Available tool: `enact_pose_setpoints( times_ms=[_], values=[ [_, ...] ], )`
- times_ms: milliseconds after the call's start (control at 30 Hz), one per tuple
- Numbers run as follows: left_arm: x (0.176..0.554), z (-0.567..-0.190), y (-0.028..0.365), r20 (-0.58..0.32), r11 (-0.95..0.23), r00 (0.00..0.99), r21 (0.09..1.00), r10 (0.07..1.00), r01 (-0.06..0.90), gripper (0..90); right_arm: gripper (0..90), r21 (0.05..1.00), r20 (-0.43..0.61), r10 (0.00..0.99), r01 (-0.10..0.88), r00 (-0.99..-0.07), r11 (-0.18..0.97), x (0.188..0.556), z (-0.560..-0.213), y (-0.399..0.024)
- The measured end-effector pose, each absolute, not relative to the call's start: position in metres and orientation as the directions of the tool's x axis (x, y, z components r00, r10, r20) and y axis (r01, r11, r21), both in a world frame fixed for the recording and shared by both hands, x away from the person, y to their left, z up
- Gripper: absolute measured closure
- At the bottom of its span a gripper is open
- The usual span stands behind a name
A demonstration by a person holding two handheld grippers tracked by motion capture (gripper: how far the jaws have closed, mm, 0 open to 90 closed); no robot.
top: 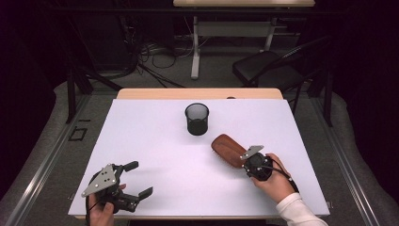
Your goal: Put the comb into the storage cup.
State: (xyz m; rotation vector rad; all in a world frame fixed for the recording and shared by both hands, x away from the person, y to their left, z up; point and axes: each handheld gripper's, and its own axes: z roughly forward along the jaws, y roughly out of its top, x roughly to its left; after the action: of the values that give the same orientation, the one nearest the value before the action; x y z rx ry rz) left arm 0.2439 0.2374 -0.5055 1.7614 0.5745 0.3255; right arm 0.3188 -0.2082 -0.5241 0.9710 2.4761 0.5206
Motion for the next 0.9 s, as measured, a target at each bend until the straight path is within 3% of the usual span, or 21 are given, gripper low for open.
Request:
enact_pose_setpoints(
  times_ms=[900],
  values=[
    [0.244, -0.506, 0.238, -0.079, -0.183, 0.837, 0.961, 0.541, 0.209, 0.3, 73.1, 0.644, -0.258, 0.734, 0.454, -0.628, 0.615, 0.305, -0.491, -0.201]
  ],
)
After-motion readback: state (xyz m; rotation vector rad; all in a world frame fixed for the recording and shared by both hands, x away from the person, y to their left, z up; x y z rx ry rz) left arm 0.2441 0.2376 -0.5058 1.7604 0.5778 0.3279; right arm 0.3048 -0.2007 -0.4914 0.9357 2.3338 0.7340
